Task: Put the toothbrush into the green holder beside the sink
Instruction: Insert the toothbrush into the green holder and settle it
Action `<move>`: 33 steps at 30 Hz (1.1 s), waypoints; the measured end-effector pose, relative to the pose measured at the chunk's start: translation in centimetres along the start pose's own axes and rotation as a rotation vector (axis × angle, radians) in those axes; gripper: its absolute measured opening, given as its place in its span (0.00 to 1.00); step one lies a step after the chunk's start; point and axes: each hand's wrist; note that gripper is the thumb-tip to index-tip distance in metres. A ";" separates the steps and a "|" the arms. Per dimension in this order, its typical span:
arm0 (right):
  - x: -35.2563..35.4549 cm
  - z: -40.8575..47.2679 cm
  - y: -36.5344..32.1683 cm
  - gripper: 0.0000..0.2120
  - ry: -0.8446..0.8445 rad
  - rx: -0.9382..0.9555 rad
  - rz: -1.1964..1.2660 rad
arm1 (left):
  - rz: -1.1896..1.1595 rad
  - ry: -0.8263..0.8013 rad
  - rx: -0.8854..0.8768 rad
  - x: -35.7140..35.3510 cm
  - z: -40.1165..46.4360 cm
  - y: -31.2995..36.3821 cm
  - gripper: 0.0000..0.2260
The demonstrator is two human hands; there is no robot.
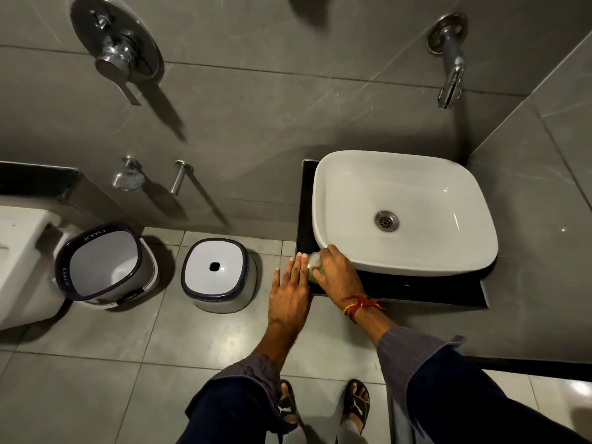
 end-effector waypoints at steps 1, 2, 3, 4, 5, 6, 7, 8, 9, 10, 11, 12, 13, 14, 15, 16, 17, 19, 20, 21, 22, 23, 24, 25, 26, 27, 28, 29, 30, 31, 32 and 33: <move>-0.1 0.0 -0.1 0.17 -0.005 -0.008 -0.016 | 0.005 0.002 -0.003 0.0 0.0 0.0 0.33; -0.1 -0.1 -0.3 0.18 -0.004 -0.021 -0.031 | 0.006 0.003 -0.006 0.0 0.0 0.0 0.33; -0.2 -0.1 -0.4 0.19 0.001 -0.035 -0.039 | 0.004 -0.001 -0.006 0.0 0.0 0.0 0.33; -0.3 -0.2 -0.5 0.19 0.008 -0.049 -0.035 | 0.001 -0.007 -0.005 0.0 0.1 0.1 0.33; -0.3 -0.3 -0.6 0.19 0.013 -0.061 -0.024 | -0.001 -0.012 -0.004 0.0 0.1 0.2 0.33; -0.3 -0.3 -0.6 0.19 0.013 -0.069 -0.011 | -0.002 -0.016 -0.002 0.0 0.1 0.2 0.33; -0.3 -0.3 -0.6 0.19 0.009 -0.074 0.000 | -0.004 -0.018 0.000 0.1 0.1 0.2 0.33; -0.3 -0.3 -0.5 0.18 0.005 -0.083 0.012 | -0.006 -0.020 0.000 0.1 0.1 0.3 0.33; -0.2 -0.2 -0.5 0.18 0.003 -0.097 0.028 | -0.008 -0.022 0.002 0.2 0.1 0.3 0.33; -0.1 -0.2 -0.4 0.18 0.006 -0.114 0.048 | -0.009 -0.024 0.005 0.2 0.1 0.3 0.33; -0.1 -0.2 -0.4 0.19 0.015 -0.125 0.069 | -0.006 -0.024 0.006 0.3 0.0 0.3 0.33; -0.1 -0.3 -0.4 0.19 0.029 -0.123 0.089 | 0.000 -0.024 0.006 0.3 0.0 0.2 0.33; -0.1 -0.5 -0.4 0.20 0.041 -0.111 0.104 | 0.005 -0.025 0.004 0.3 0.0 0.3 0.33; -0.1 -0.6 -0.4 0.20 0.050 -0.097 0.123 | 0.008 -0.026 0.001 0.3 0.0 0.3 0.34; -0.2 -0.6 -0.4 0.19 0.055 -0.089 0.147 | 0.008 -0.027 0.000 0.3 0.0 0.3 0.33; -0.2 -0.6 -0.3 0.18 0.057 -0.088 0.166 | 0.005 -0.026 0.001 0.2 0.0 0.3 0.33; -0.2 -0.5 -0.2 0.17 0.057 -0.090 0.174 | 0.001 -0.024 0.004 0.2 0.0 0.4 0.32; 0.1 -0.4 -0.3 0.17 0.056 -0.103 0.192 | -0.001 -0.024 0.010 0.4 0.0 0.4 0.32; 0.2 -0.4 -0.4 0.18 0.058 -0.111 0.224 | 0.004 -0.029 0.007 0.4 0.0 0.4 0.33; 0.3 -0.6 -0.5 0.21 0.063 -0.120 0.263 | 0.012 -0.038 -0.001 0.4 0.0 0.4 0.33; 0.4 -0.8 -0.7 0.24 0.071 -0.129 0.293 | 0.020 -0.047 -0.013 0.4 -0.1 0.4 0.34; 0.4 -0.9 -0.8 0.26 0.085 -0.139 0.310 | 0.025 -0.052 -0.025 0.4 -0.1 0.4 0.34; 0.4 -1.0 -0.9 0.27 0.099 -0.153 0.316 | 0.027 -0.052 -0.031 0.4 -0.2 0.5 0.34; 0.3 -1.0 -1.0 0.26 0.117 -0.166 0.327 | 0.025 -0.050 -0.028 0.4 -0.1 0.5 0.33; 0.3 -1.0 -1.1 0.25 0.128 -0.175 0.342 | 0.021 -0.048 -0.019 0.5 -0.1 0.6 0.32; 0.3 -1.0 -1.2 0.23 0.135 -0.173 0.359 | 0.019 -0.047 -0.010 0.5 -0.1 0.6 0.32; 0.3 -1.1 -1.2 0.22 0.135 -0.162 0.370 | 0.019 -0.049 -0.005 0.6 -0.1 0.6 0.31; 0.3 -1.1 -1.1 0.21 0.133 -0.146 0.378 | 0.020 -0.055 -0.004 0.7 -0.1 0.7 0.31; 0.4 -1.2 -1.0 0.21 0.121 -0.128 0.380 | 0.020 -0.060 -0.004 0.7 -0.1 0.7 0.32; 0.4 -1.3 -0.8 0.22 0.107 -0.104 0.386 | 0.020 -0.057 -0.004 0.6 -0.1 0.7 0.32; 0.4 -1.4 -0.5 0.23 0.091 -0.085 0.388 | 0.021 -0.052 0.000 0.6 -0.1 0.7 0.32; 0.3 -1.5 -0.1 0.25 0.085 -0.070 0.397 | 0.019 -0.048 0.005 0.6 0.0 0.7 0.32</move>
Point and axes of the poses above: each hand's wrist, its own z-axis towards the middle knuckle, its own x-axis out of the back of the hand, y = z × x, and after that the axes turned 7 degrees about -x, right-handed
